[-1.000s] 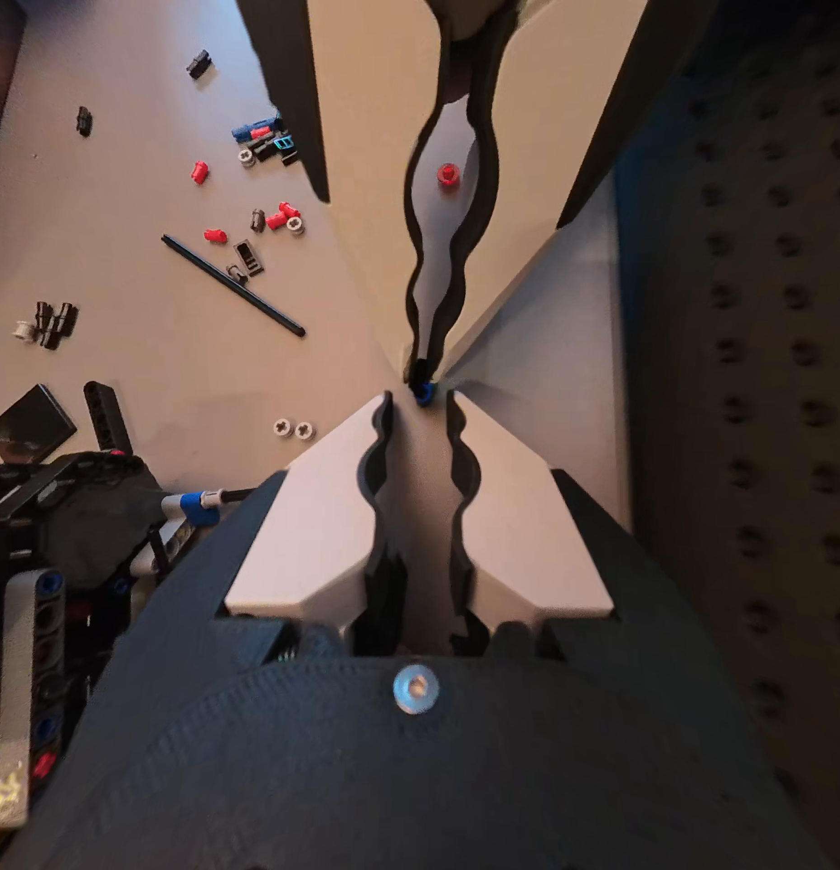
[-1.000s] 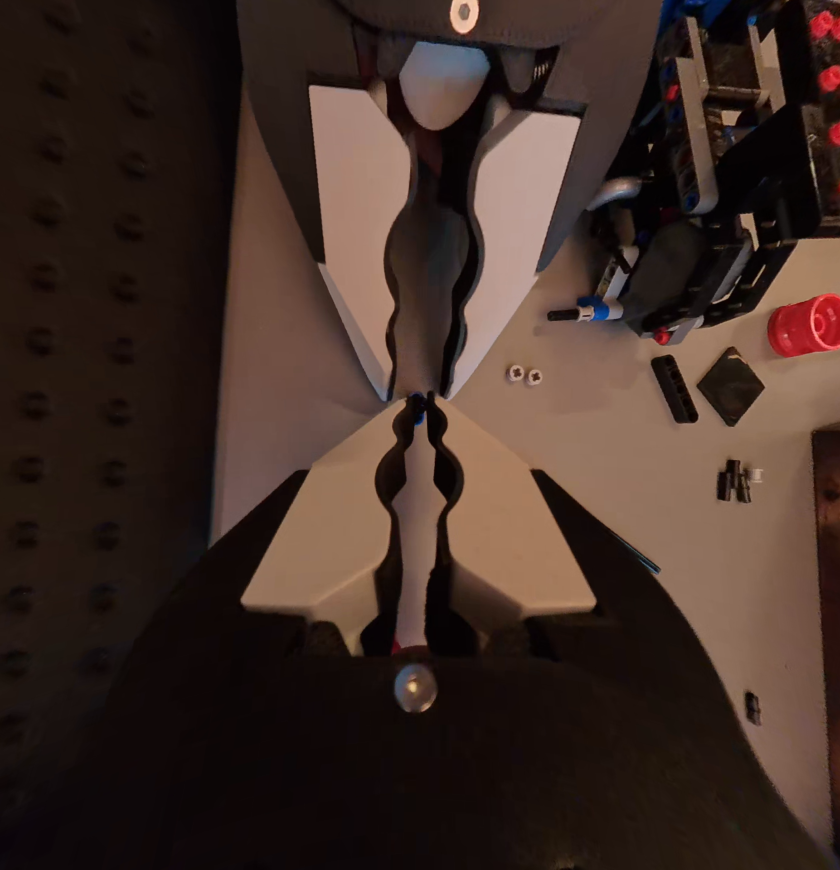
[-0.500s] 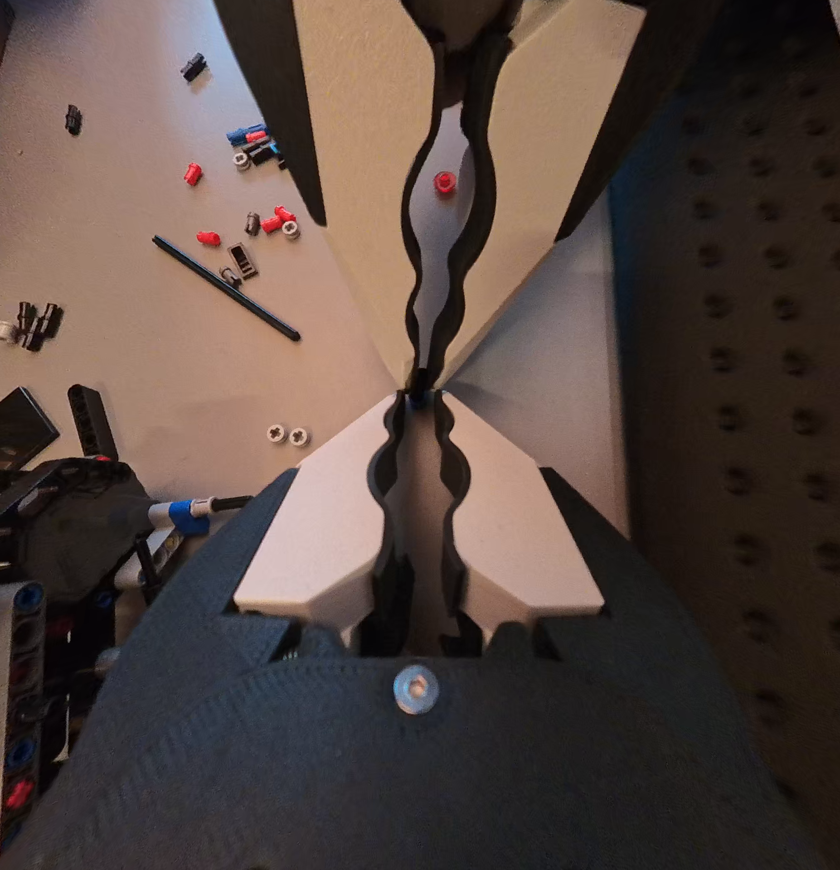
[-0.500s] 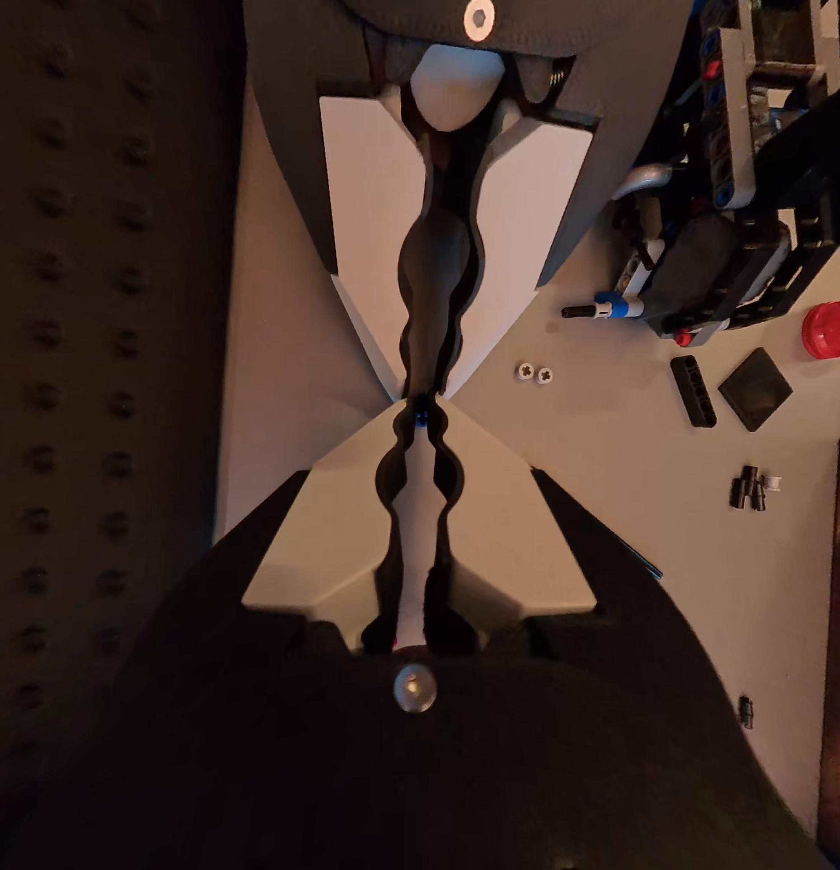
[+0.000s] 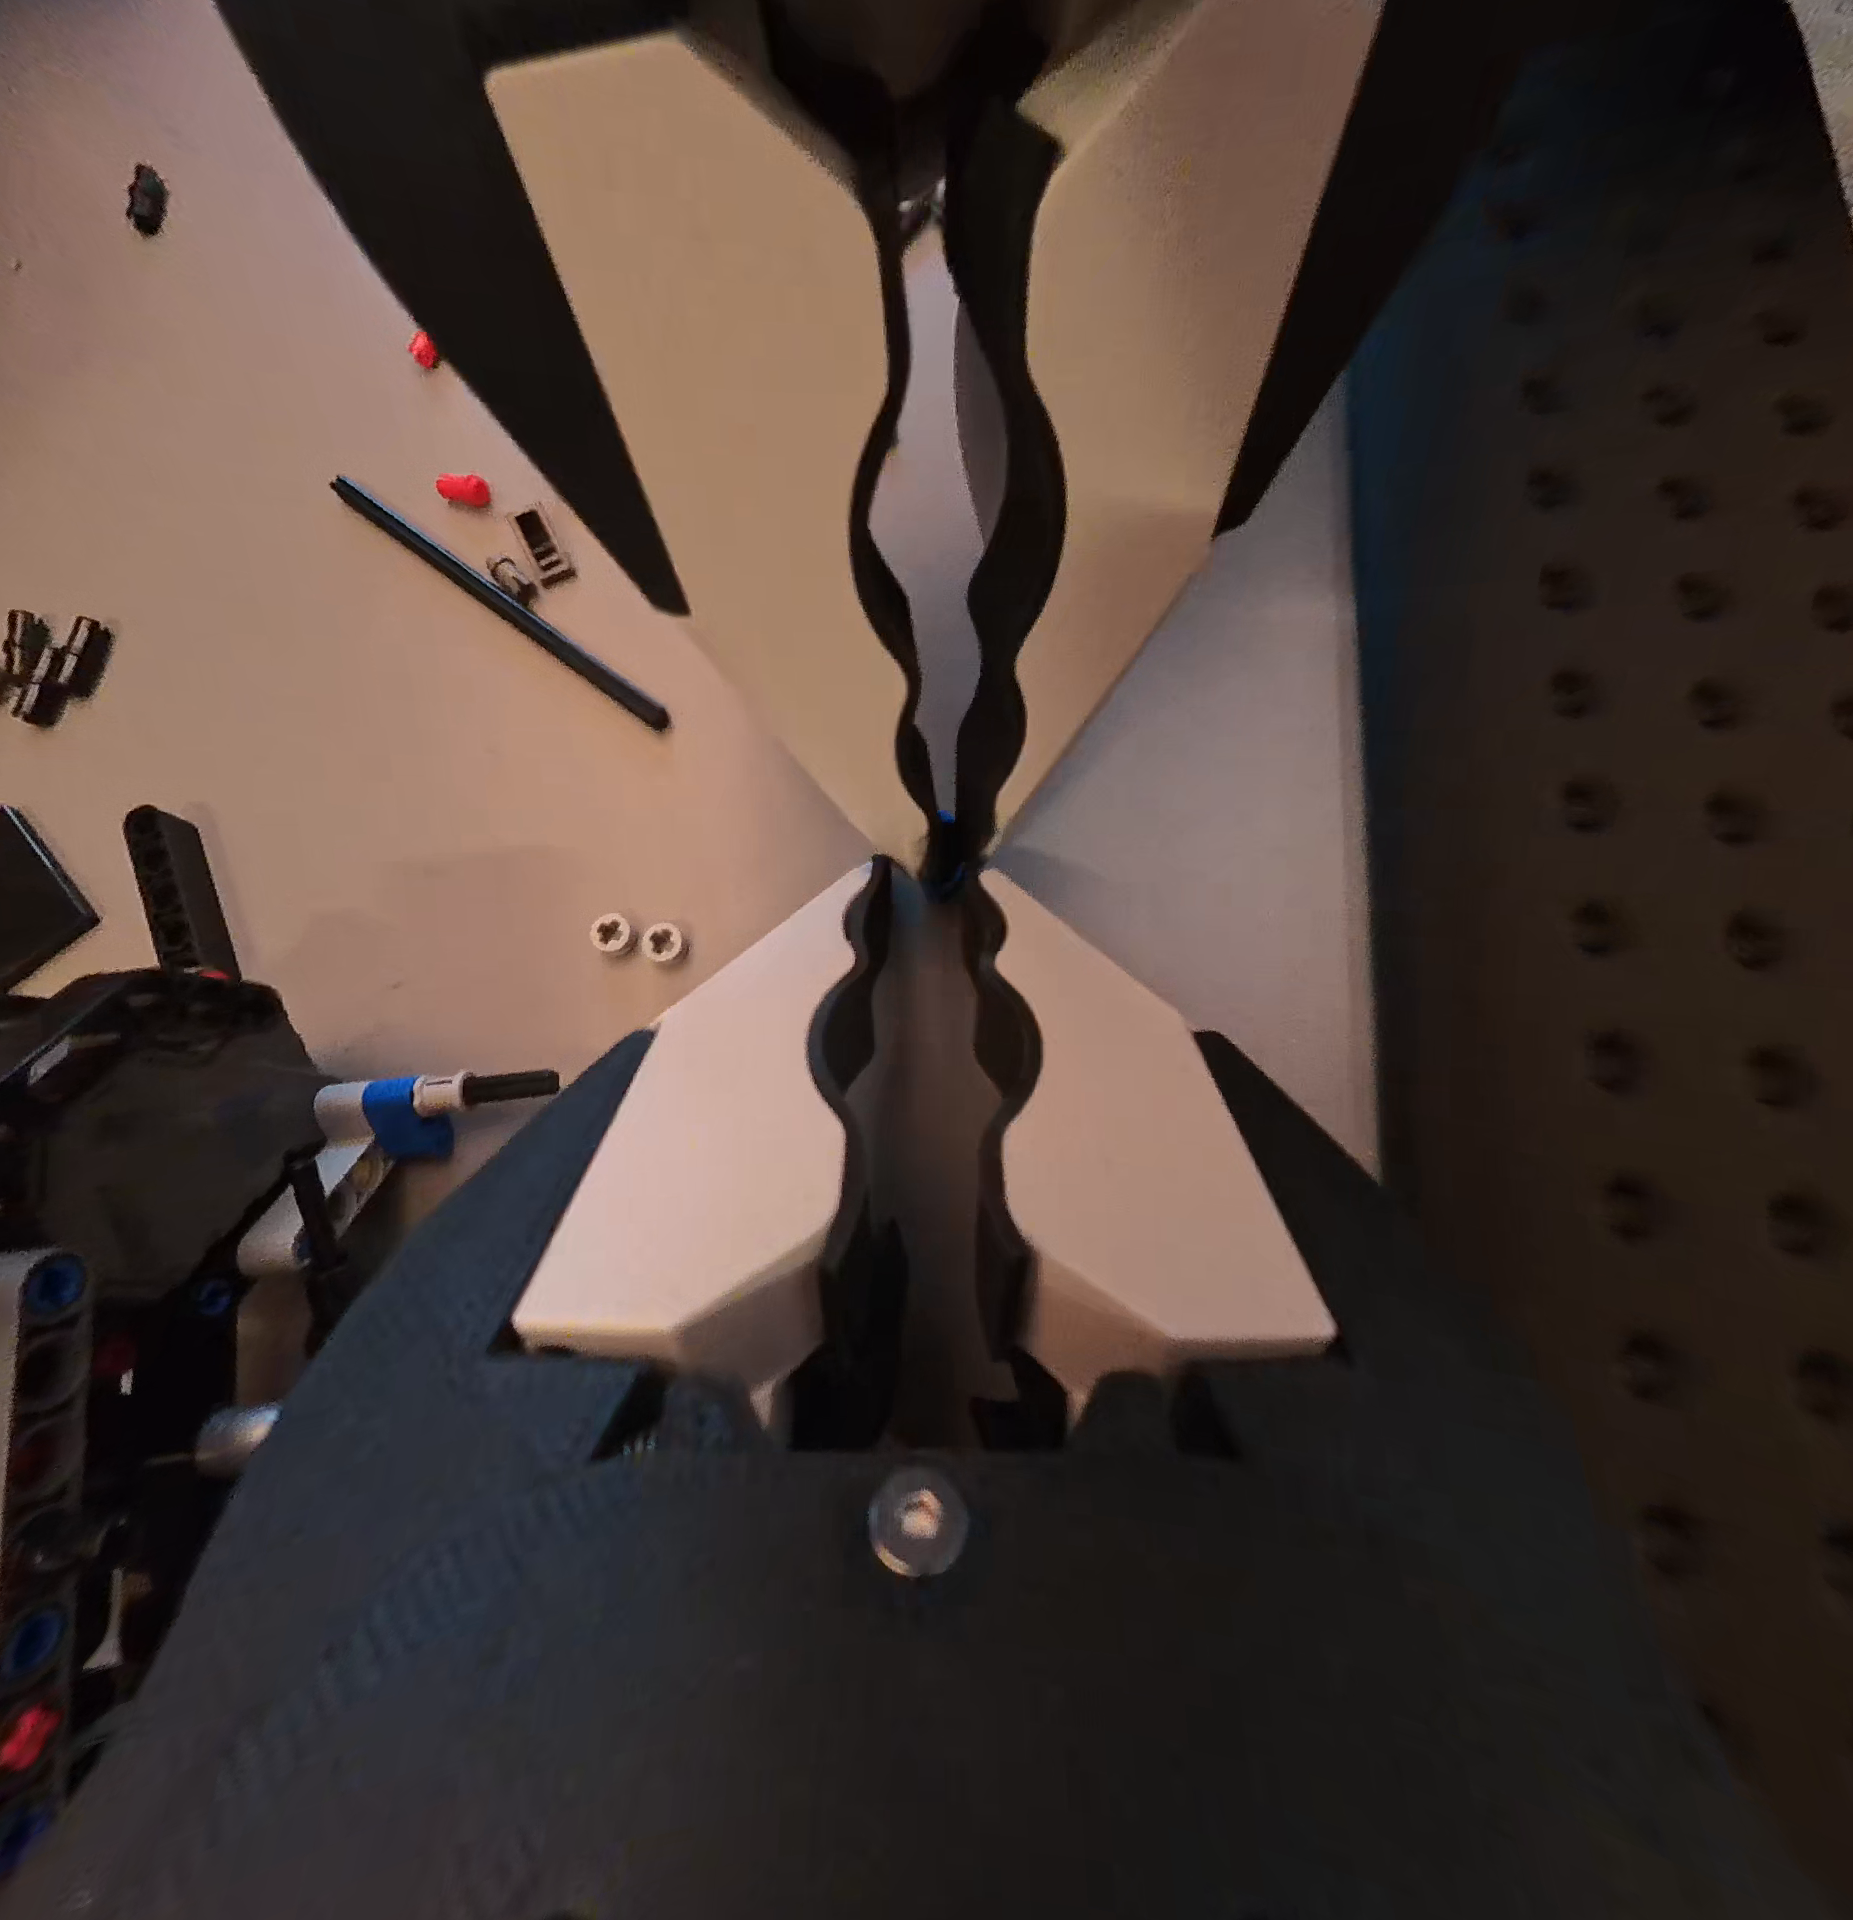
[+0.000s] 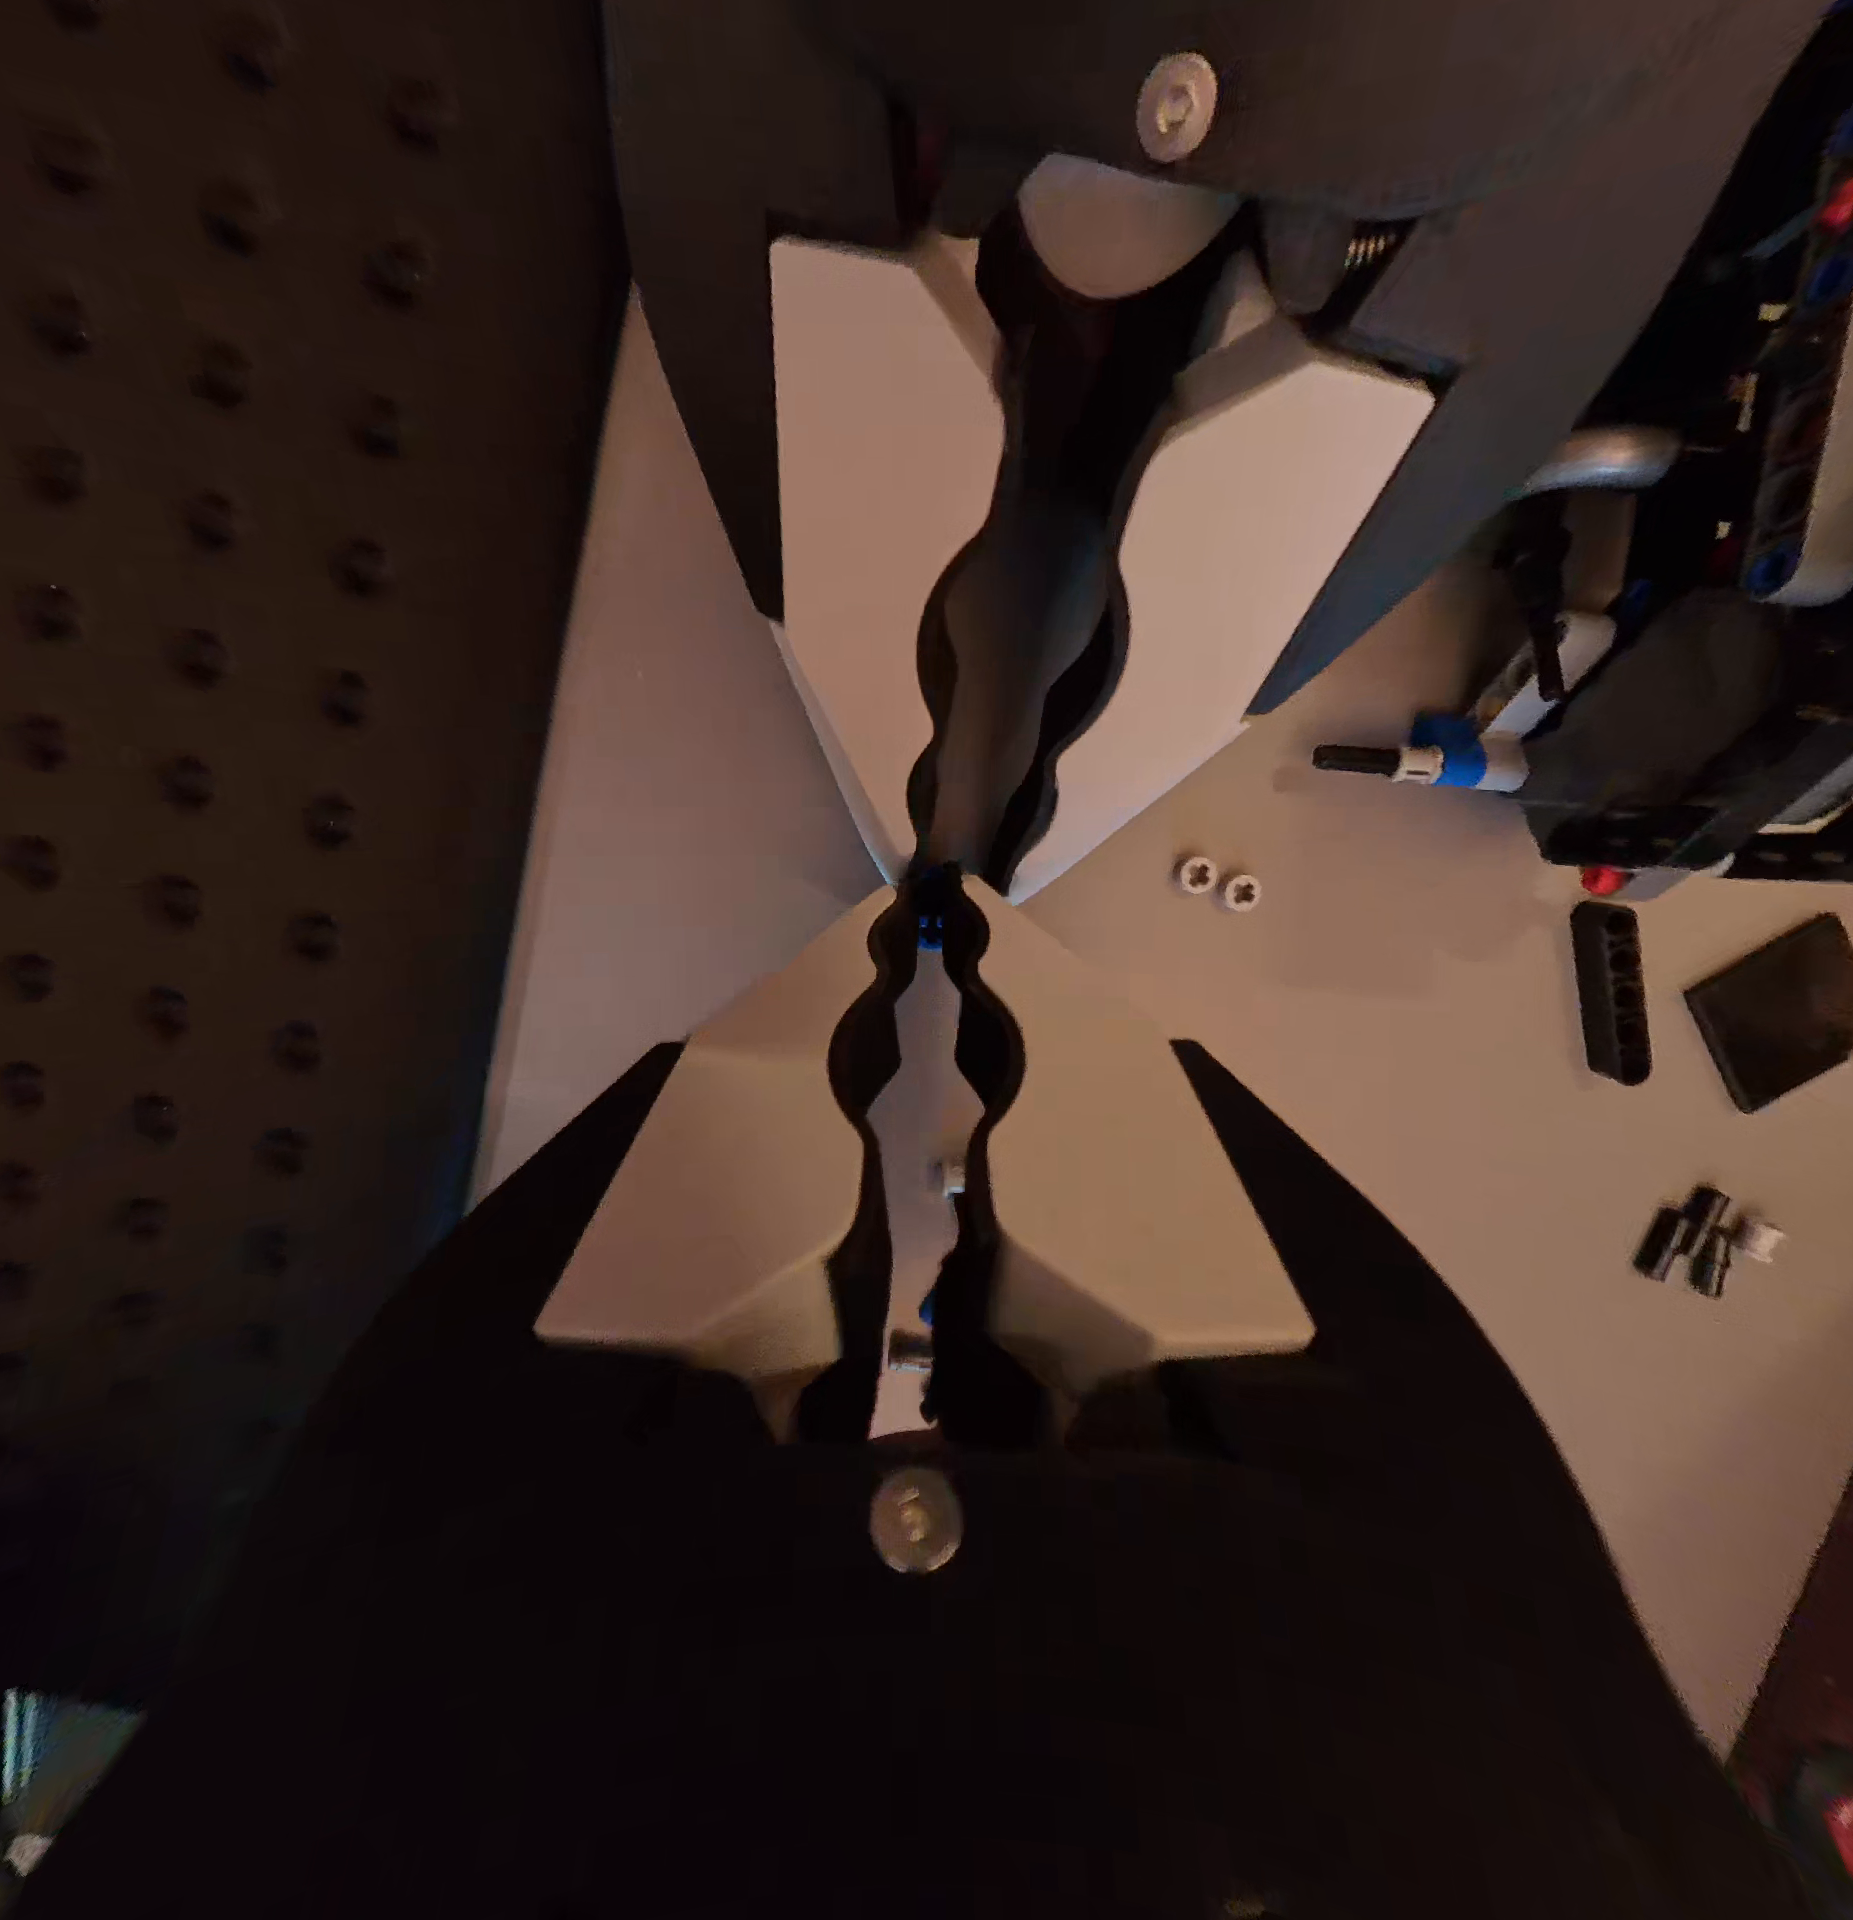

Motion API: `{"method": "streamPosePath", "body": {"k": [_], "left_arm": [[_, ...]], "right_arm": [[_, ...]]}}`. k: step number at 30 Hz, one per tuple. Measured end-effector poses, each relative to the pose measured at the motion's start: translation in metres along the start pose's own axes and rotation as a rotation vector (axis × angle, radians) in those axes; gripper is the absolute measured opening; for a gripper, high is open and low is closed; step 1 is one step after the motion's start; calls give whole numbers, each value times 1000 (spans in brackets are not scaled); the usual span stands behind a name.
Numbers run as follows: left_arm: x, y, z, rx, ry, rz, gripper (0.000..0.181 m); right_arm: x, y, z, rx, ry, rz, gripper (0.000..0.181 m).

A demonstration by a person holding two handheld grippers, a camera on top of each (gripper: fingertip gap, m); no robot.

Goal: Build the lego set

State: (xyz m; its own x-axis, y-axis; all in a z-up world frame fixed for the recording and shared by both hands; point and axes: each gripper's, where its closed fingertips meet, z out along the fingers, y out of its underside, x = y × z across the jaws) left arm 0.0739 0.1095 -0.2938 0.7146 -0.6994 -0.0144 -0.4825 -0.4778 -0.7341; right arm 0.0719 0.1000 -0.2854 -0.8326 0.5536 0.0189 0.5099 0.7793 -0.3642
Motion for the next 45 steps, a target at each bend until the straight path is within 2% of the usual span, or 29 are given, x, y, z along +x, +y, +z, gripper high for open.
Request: {"method": "streamPosePath", "body": {"k": [5, 11, 14, 18, 22, 23, 26, 28, 32, 38, 41, 45], "left_arm": [[-1, 1, -2, 0, 15, -22, 14], [0, 2, -3, 0, 14, -7, 17], [0, 2, -3, 0, 10, 1, 19], [-1, 1, -3, 2, 6, 9, 17], [-2, 0, -2, 3, -6, 21, 16], [-2, 0, -2, 3, -11, 25, 17], [-4, -3, -1, 14, -41, 56, 22], [-3, -4, 1, 14, -46, 70, 25], [3, -12, 1, 58, -3, 52, 14], [0, -28, -12, 177, 28, -38, 6], [-4, -38, -20, 236, -2, -39, 6], [-11, -42, -26, 244, -101, 44, 5]], "right_arm": [[0, 2, 4, 18, -43, 28, 2], [1, 1, 2, 114, -13, 101, 4], [2, 4, -1, 165, 22, 141, 22], [4, 6, -13, 215, 86, 180, 13], [6, 18, -12, 191, 118, 221, 9], [5, 17, -12, 217, 109, 234, 4], [2, 4, -19, 362, 54, 306, 3], [2, 6, -17, 386, 45, 344, 3], [0, -2, -18, 493, -4, 381, 3], [7, -10, -38, 628, 27, 381, 3], [12, -14, -51, 703, 46, 399, 4], [19, -16, -72, 830, 33, 477, 15]]}}
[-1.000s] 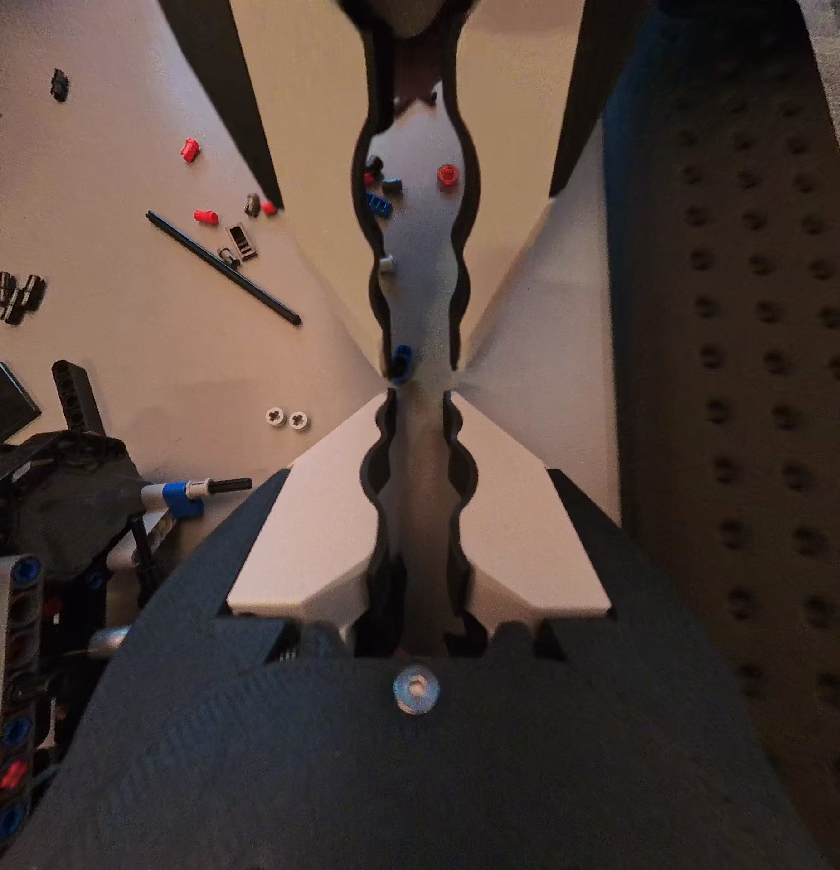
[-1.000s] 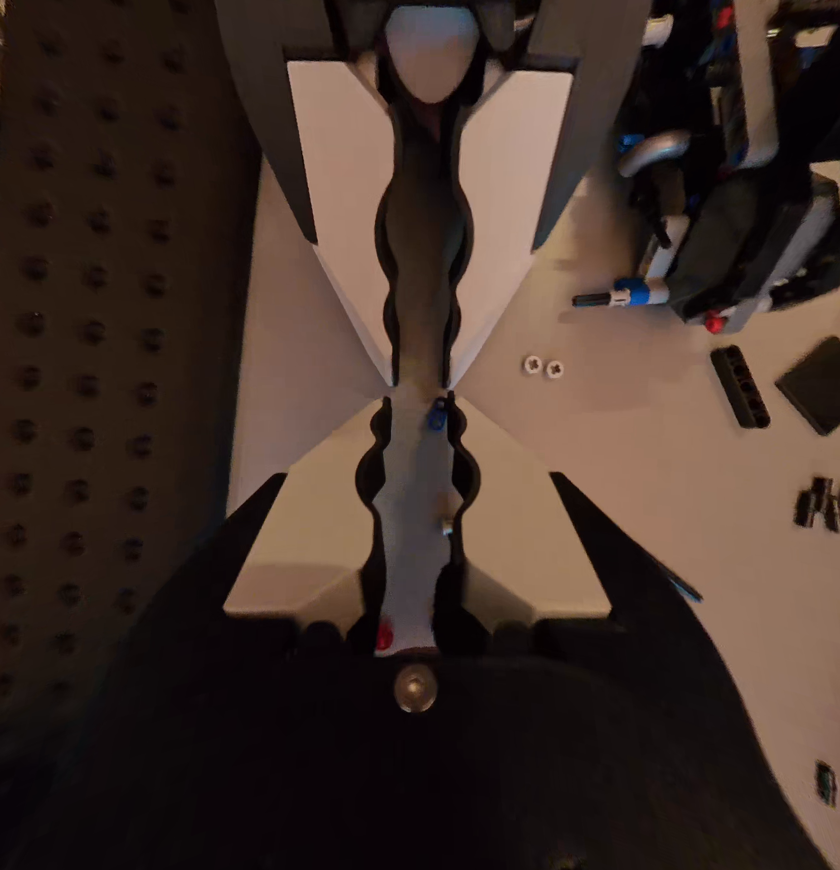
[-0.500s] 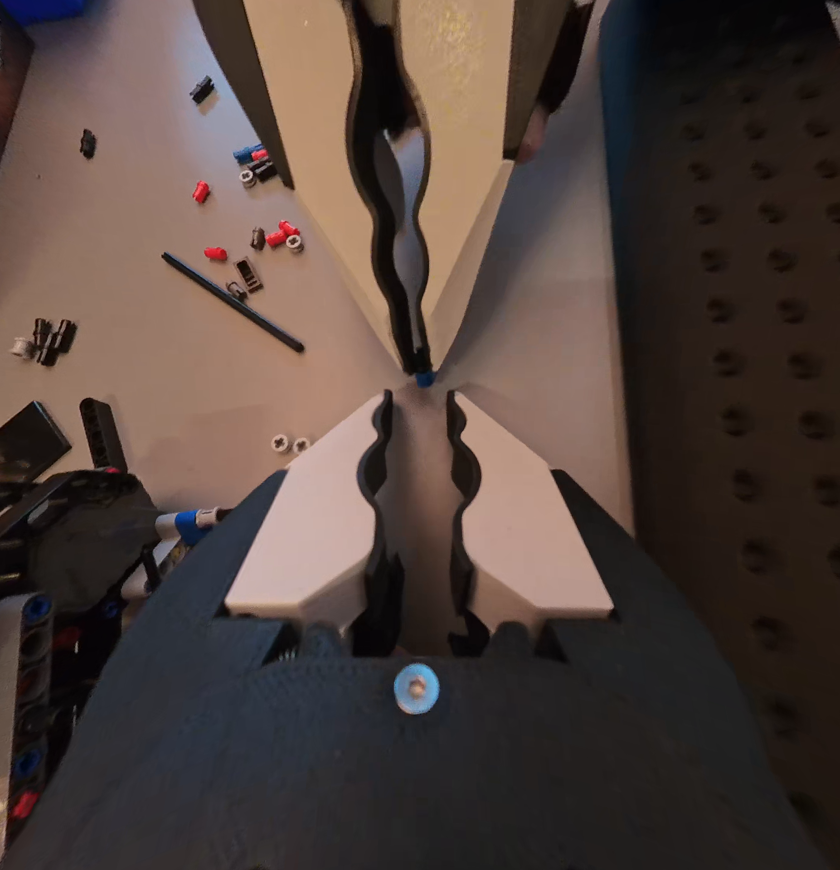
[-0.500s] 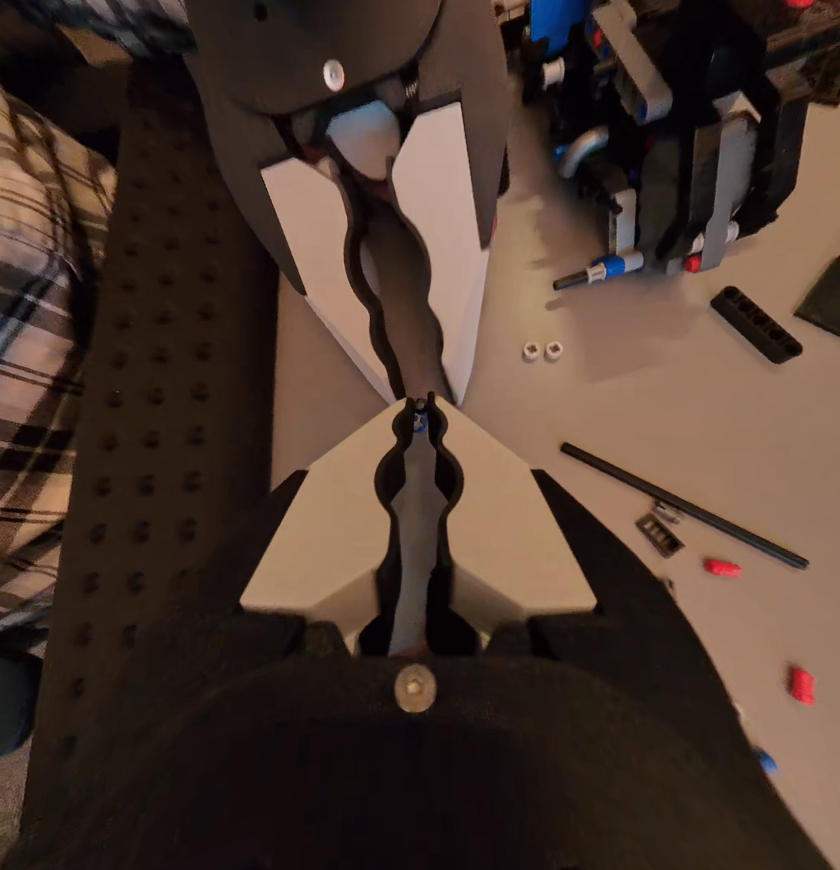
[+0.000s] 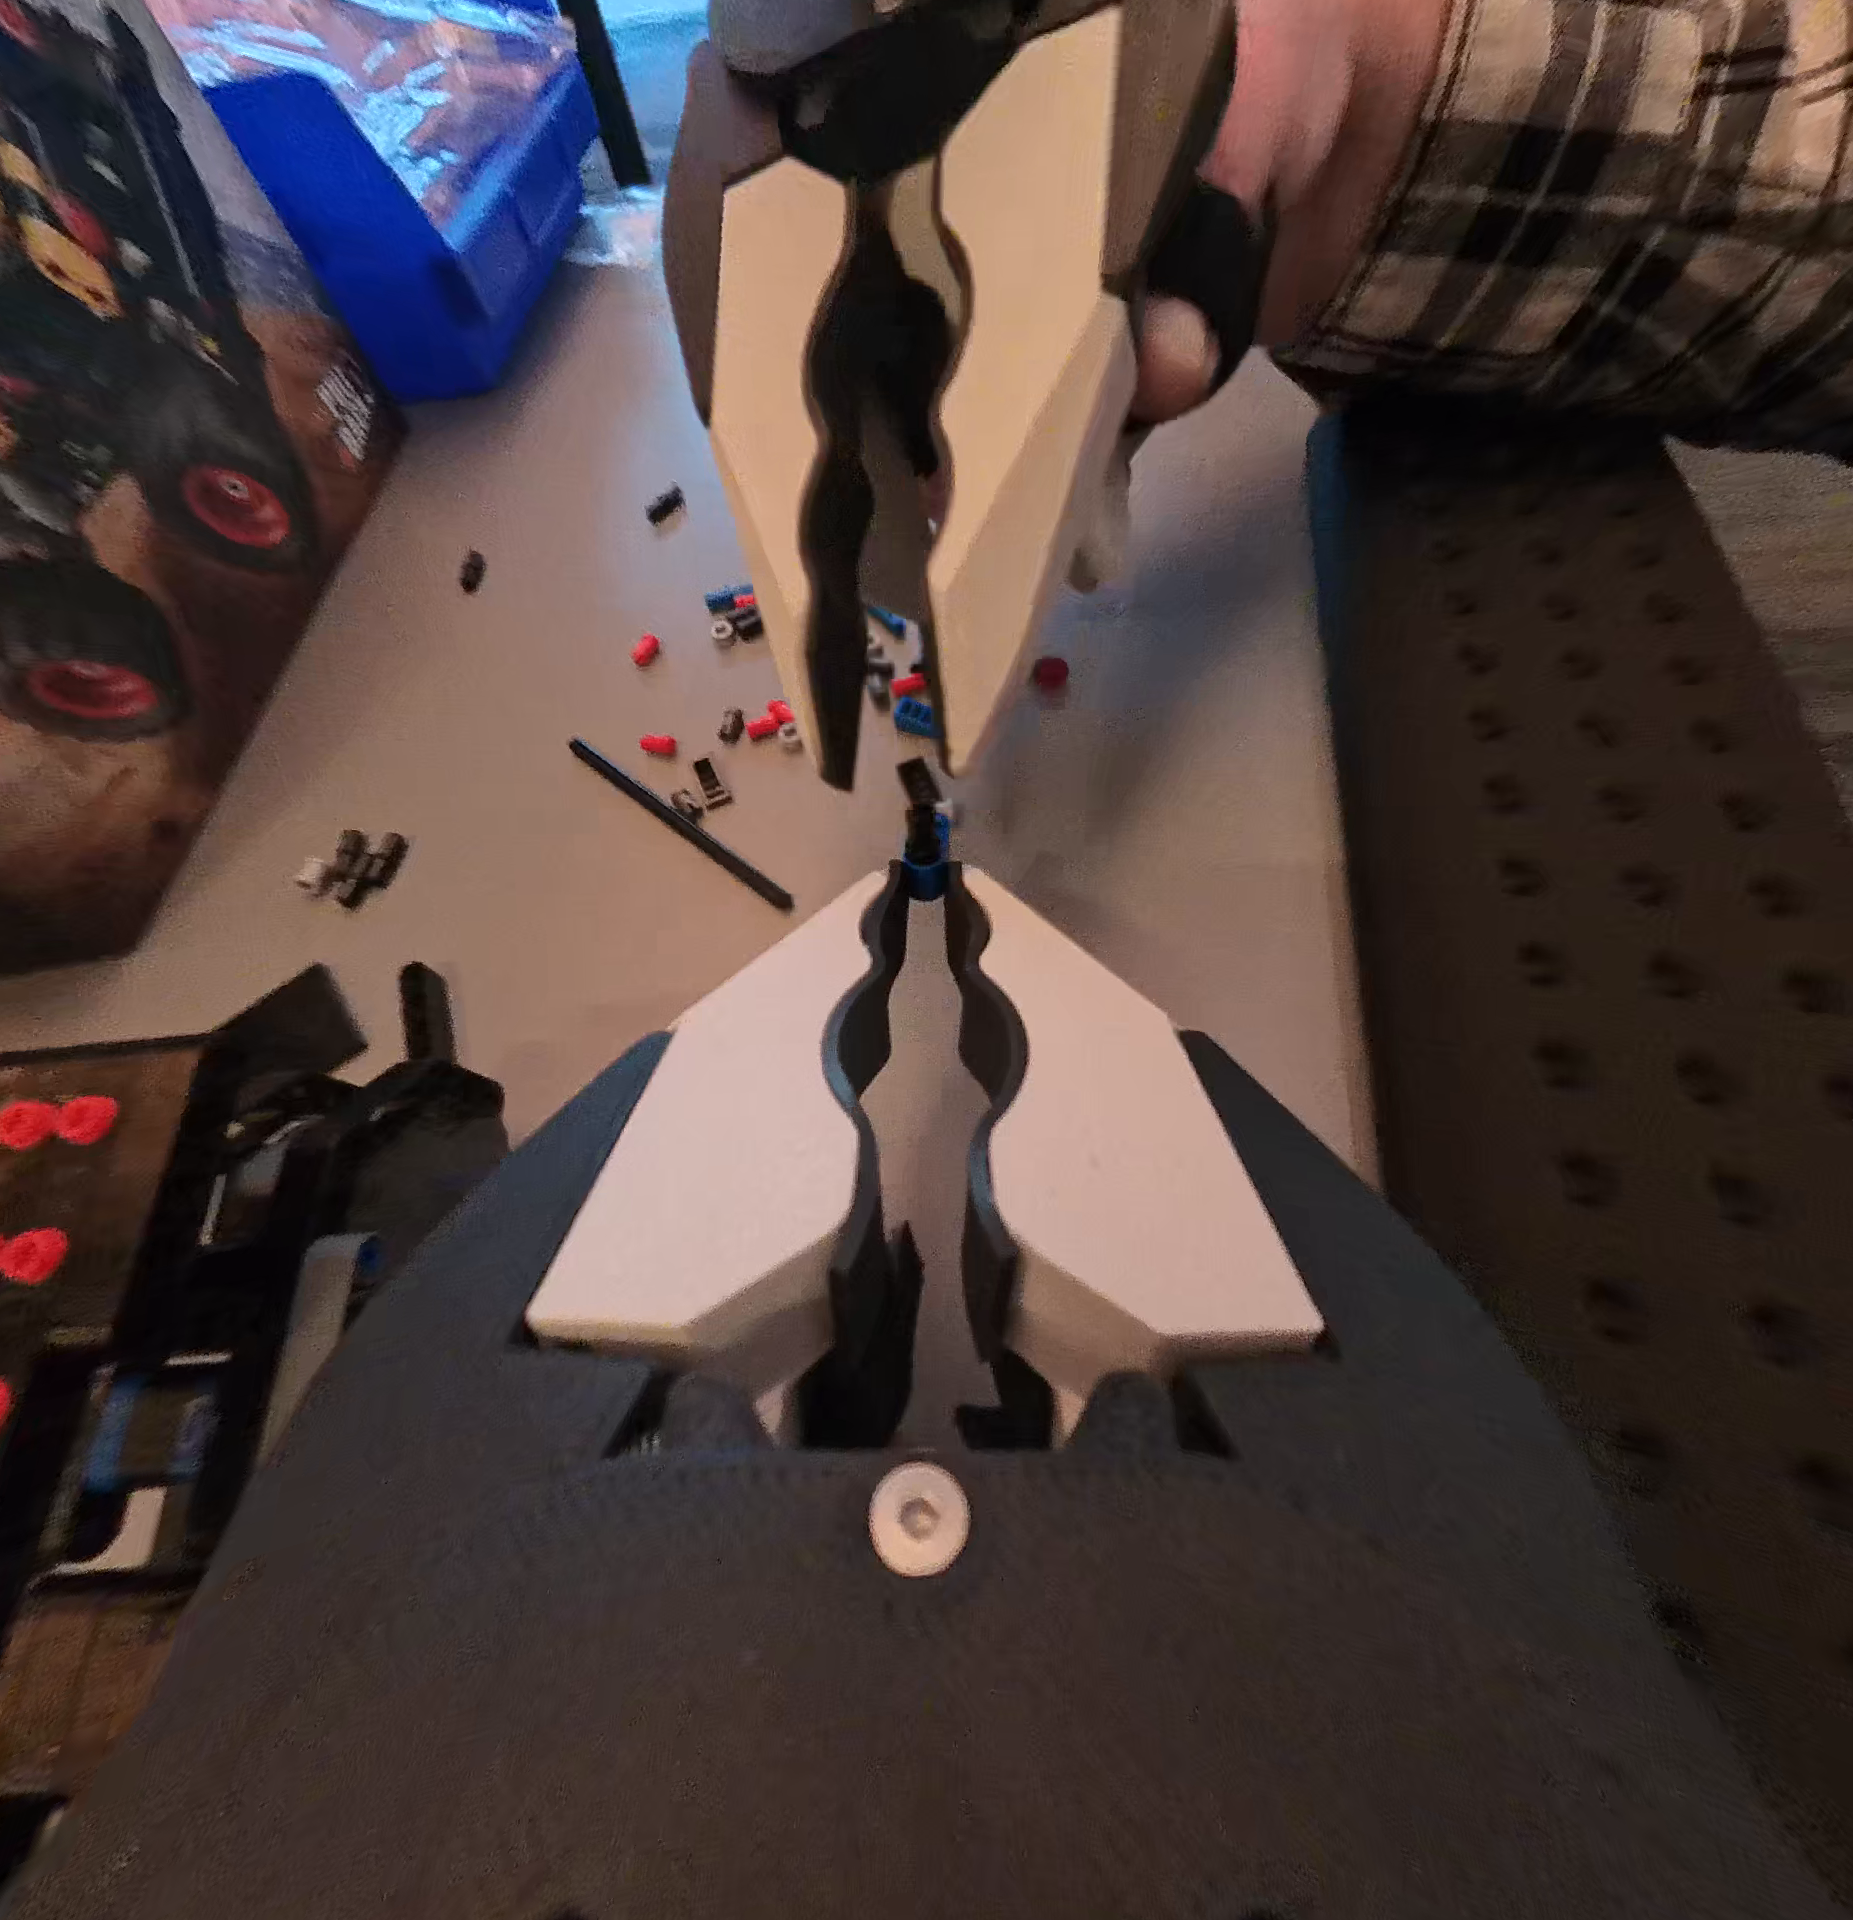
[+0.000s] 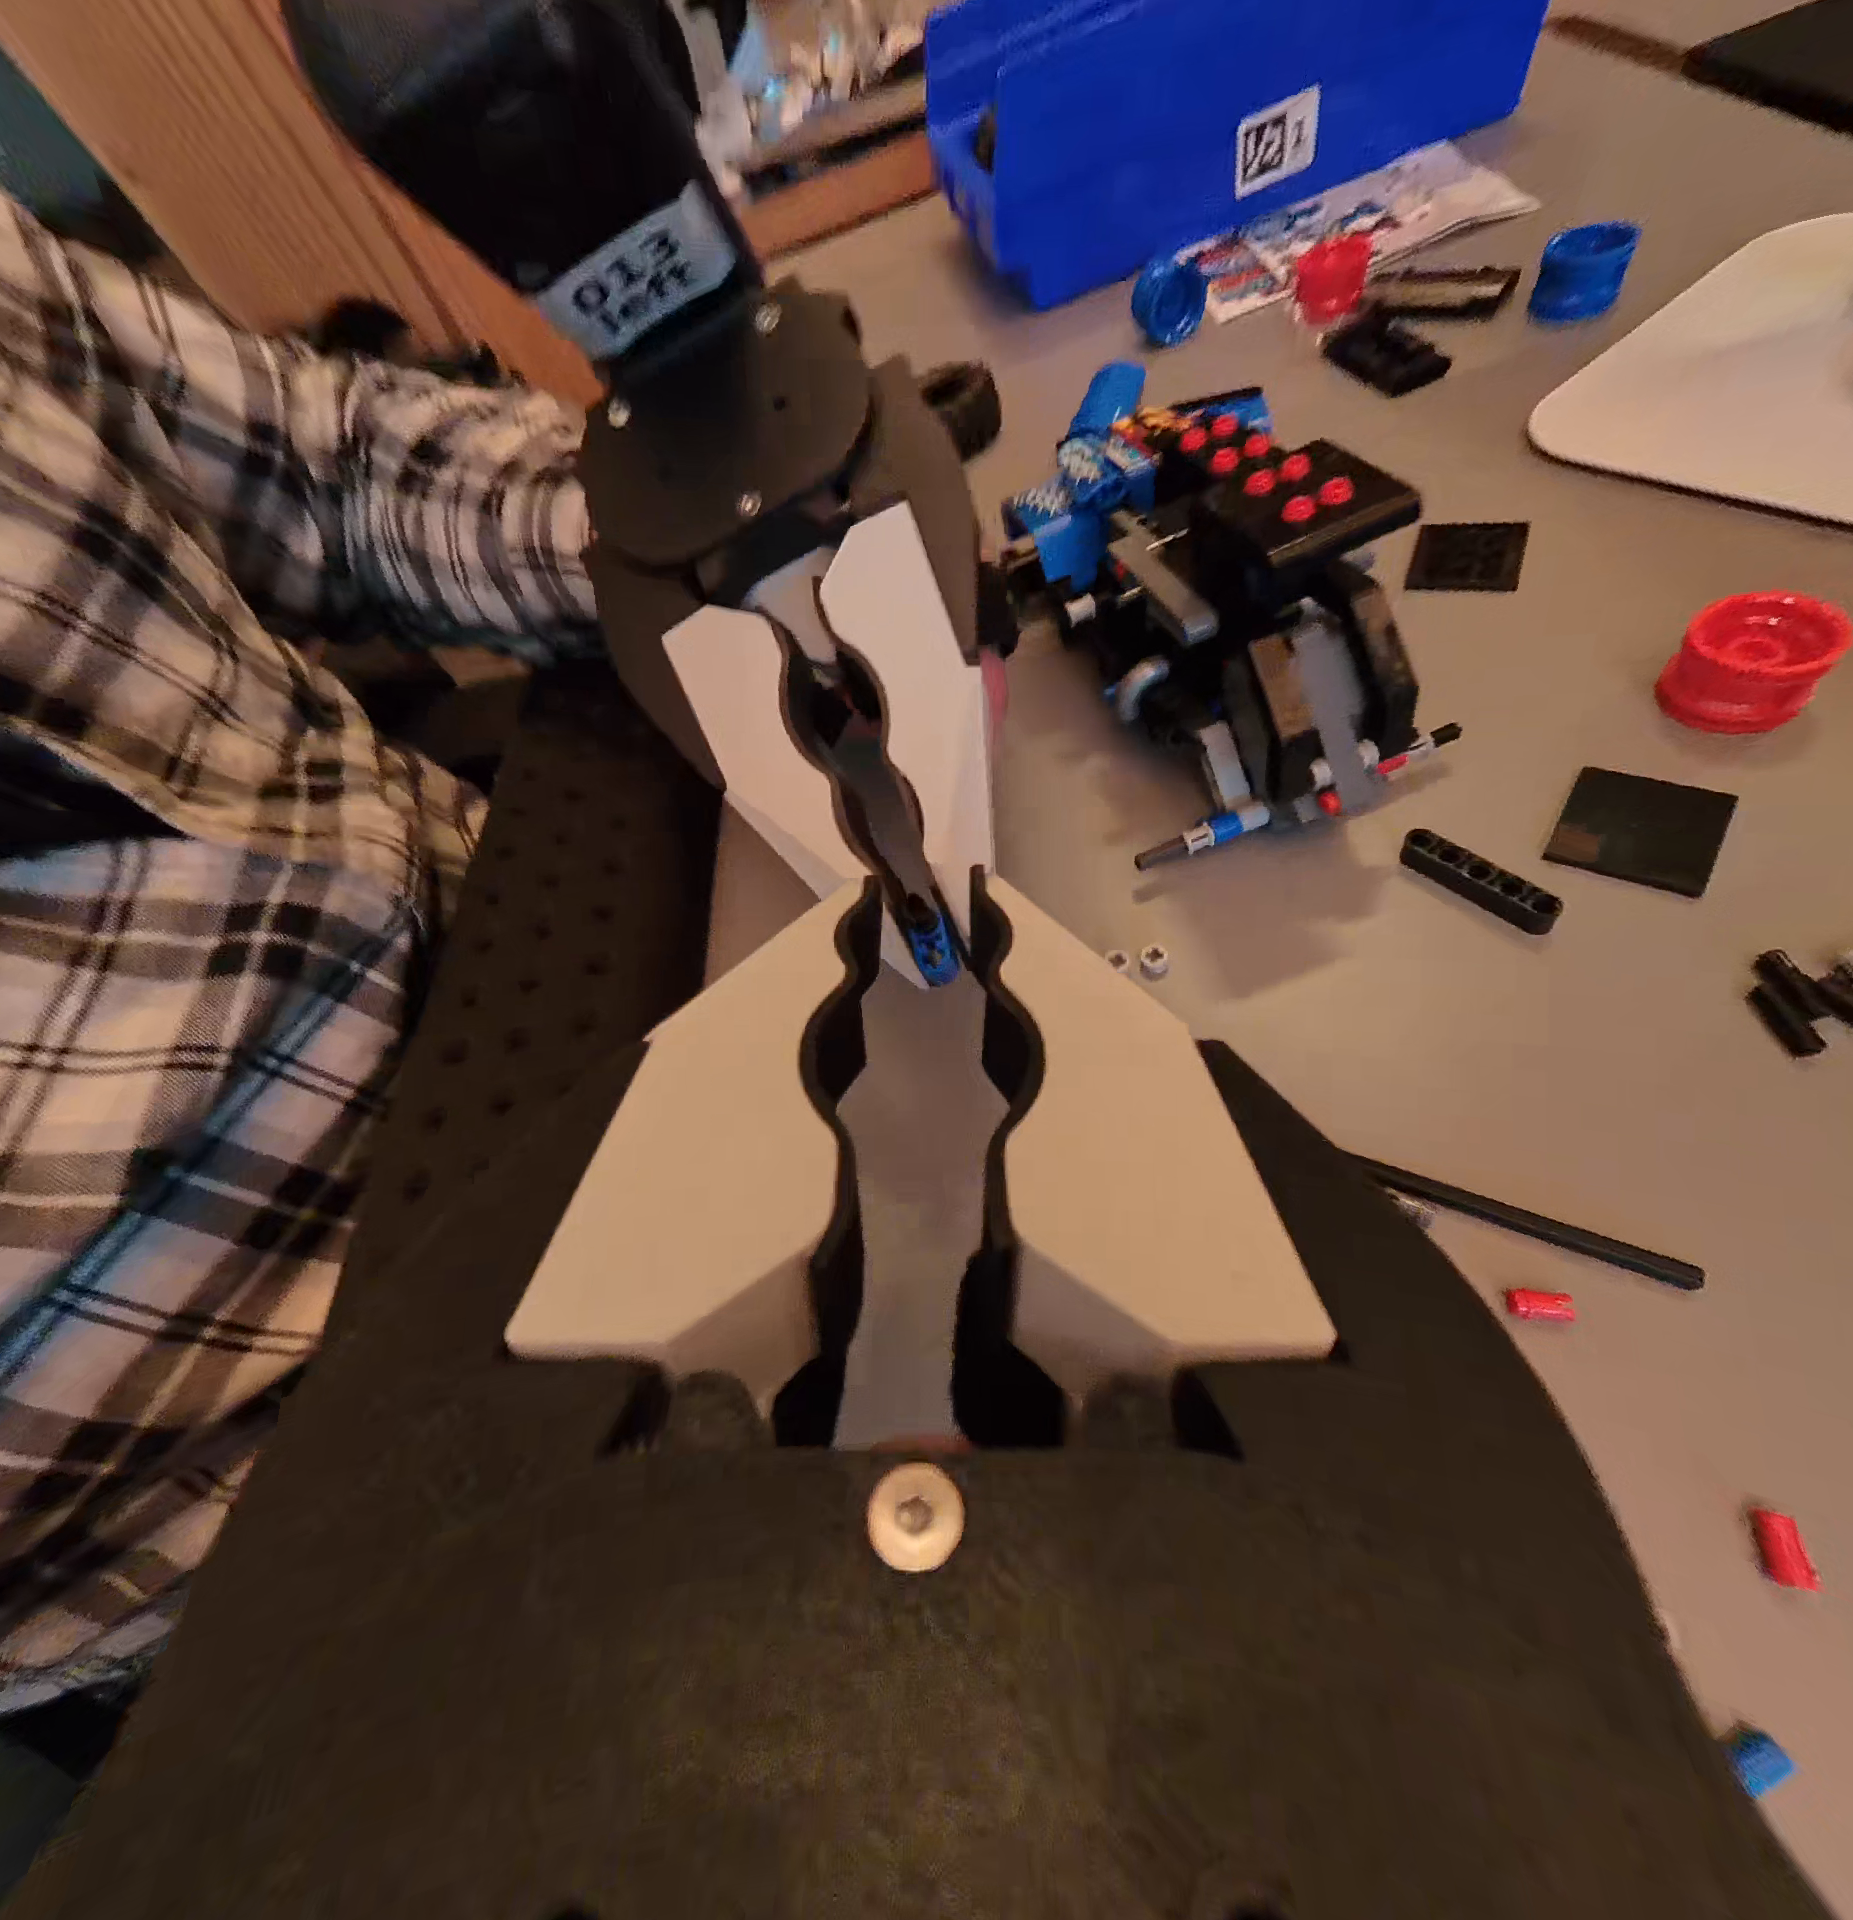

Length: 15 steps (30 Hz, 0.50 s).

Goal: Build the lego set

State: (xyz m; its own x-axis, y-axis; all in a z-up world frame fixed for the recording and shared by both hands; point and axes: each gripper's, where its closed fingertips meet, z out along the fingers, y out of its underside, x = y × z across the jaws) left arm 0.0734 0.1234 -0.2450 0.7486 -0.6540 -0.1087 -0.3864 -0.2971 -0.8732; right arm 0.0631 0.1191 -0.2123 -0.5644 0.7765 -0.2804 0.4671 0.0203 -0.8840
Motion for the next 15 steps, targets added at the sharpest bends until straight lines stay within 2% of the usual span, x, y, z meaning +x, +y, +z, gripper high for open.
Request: {"method": "streamPosePath", "body": {"k": [2, 5, 9, 15], "left_arm": [[-3, -5, -3, 18, -48, 57, 5], [-7, -13, -7, 17, -161, 242, 5], [-6, -21, -10, -9, -305, 490, 5], [-4, -26, -12, -57, -438, 684, 5]], "right_arm": [[0, 0, -3, 11, -18, 42, 19], [-3, 0, -2, 37, -79, 129, 24], [-10, -5, -4, 75, -143, 164, 20], [-13, -8, -6, 88, -129, 139, 15]]}}
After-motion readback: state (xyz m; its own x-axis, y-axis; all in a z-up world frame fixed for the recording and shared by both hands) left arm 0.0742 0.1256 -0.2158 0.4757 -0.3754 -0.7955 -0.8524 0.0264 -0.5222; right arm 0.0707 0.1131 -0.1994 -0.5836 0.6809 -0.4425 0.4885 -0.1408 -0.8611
